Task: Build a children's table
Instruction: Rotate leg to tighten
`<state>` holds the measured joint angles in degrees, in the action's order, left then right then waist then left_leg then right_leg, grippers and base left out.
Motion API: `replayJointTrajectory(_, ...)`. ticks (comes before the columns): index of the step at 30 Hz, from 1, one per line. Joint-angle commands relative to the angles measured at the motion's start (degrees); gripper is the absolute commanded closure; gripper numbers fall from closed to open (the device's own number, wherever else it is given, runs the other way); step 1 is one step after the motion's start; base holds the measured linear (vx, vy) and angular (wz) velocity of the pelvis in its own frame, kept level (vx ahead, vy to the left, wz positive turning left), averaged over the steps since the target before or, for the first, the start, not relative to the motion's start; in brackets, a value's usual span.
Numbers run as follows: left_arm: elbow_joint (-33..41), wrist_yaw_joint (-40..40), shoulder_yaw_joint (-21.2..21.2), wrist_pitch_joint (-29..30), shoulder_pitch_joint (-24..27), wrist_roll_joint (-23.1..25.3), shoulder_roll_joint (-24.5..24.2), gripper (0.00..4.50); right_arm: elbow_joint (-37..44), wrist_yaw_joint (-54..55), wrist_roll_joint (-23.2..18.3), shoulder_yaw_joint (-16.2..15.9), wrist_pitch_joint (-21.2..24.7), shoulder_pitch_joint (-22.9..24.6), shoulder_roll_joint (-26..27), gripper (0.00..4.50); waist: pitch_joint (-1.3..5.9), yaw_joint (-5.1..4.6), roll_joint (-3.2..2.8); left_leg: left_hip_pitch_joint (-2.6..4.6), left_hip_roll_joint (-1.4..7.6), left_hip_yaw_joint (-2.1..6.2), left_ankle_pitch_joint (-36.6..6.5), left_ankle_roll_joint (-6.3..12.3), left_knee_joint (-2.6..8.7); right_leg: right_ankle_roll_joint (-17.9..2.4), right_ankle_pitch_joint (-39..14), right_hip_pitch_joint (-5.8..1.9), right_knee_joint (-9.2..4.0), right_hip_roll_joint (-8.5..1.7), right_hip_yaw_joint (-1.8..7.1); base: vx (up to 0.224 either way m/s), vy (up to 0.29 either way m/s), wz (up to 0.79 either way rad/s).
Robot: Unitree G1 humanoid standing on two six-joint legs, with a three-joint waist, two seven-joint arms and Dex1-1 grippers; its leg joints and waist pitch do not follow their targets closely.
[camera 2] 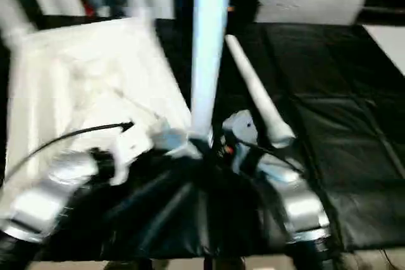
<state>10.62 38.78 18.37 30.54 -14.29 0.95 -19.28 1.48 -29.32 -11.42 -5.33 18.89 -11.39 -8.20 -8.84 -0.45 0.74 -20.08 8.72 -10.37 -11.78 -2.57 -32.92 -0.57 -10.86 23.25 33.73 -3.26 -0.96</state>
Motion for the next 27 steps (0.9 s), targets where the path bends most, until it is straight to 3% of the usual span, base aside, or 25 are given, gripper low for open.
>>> replayJointTrajectory(1, 2.6, -5.8, 4.8, 1.6, -1.9, 0.4, 7.3, 4.50, -4.4, 8.1, 0.6, -3.1, 5.6, 0.0, 6.3, 1.93, 1.48, -0.11, 0.24, -0.04, 3.77, 2.91, -19.5, -0.55, 5.05, -6.2, -36.1, -0.88, -6.07, -5.13, 2.74, 0.000, 0.000, 0.00)
replayJointTrajectory(3, 2.3, -7.7, 5.1, 2.8, -2.7, 1.3, 9.2, 4.50, -4.9, 11.0, 1.0, -2.8, 5.6, -0.7, 8.4, 1.94, 1.48, -0.46, 0.16, -0.17, 3.71, 2.90, -18.9, -0.24, 5.15, -5.8, -35.1, -0.85, -5.97, -4.99, 2.72, 0.000, 0.000, 0.00)
replayJointTrajectory(6, 1.3, -8.8, 6.2, 2.9, -4.1, 3.6, 9.7, 4.50, -5.9, 13.1, 1.5, -2.6, 4.8, -1.8, 10.5, 1.94, 1.75, -0.49, -0.20, -0.32, 3.77, 2.39, -15.6, 0.96, 5.11, -6.3, -26.3, -0.67, -5.64, -4.50, 2.84, 0.000, 0.000, 0.00)
replayJointTrajectory(7, 1.0, -8.3, 6.6, 2.9, -4.4, 4.3, 8.9, 4.50, -5.8, 12.6, 2.0, -2.9, 4.1, -1.8, 10.1, 1.64, 1.96, -0.49, -0.34, -0.66, 3.93, 2.34, -13.7, 1.23, 5.16, -7.9, -20.1, -1.17, -5.04, -4.44, 2.68, 0.000, 0.000, 0.00)
replayJointTrajectory(13, 0.2, -4.2, 6.4, 2.7, -4.2, 7.1, 2.0, 4.50, -4.4, 10.4, 1.7, -0.1, 3.7, -1.1, 7.2, 0.97, 2.41, -0.29, -0.56, -0.60, 3.94, 1.88, -10.6, 2.53, 4.68, -11.3, -12.5, -1.56, -4.46, -4.60, 2.71, 0.000, 0.000, 0.00)
replayJointTrajectory(17, -0.4, -2.0, 5.3, 1.3, -3.6, 6.5, -1.5, 4.50, -2.4, 6.4, -0.4, 1.1, 2.8, -0.9, 3.5, 0.69, 2.89, -0.08, -0.64, -0.64, 3.96, 1.63, -4.2, 4.26, 4.20, -14.5, -2.0, -2.18, -3.42, -4.46, 2.56, 0.000, 0.000, 0.00)
replayJointTrajectory(19, -1.0, 0.7, 4.5, -0.7, -3.1, 5.5, -4.5, 4.50, -0.6, 1.1, -2.2, 2.1, 1.9, -0.5, -0.1, 0.53, 2.80, 0.04, -0.62, -0.66, 3.98, 1.51, -4.9, 5.35, 4.16, -15.6, -1.4, -2.35, -3.35, -4.49, 2.47, 0.000, 0.000, 0.00)
replayJointTrajectory(23, -1.9, 5.1, 4.0, -4.7, -2.6, 3.5, -8.4, 4.50, 1.0, -6.6, -4.3, 3.1, 0.6, -0.4, -5.5, 0.19, 2.61, 0.49, -0.59, -0.45, 4.13, 1.46, -7.7, 5.33, 4.30, -15.7, -6.6, -2.23, -3.79, -4.58, 2.44, 0.000, 0.000, 0.00)
replayJointTrajectory(27, -3.1, 13.0, 4.0, -11.2, -1.6, 1.1, -12.9, 4.50, 2.3, -17.9, -7.3, 2.8, 0.3, -0.7, -12.4, 0.06, 2.96, 0.81, -0.48, -0.24, 4.25, 1.42, -6.3, 5.93, 4.13, -15.6, -5.9, -2.31, -3.45, -4.63, 2.49, 0.000, 0.000, 0.00)
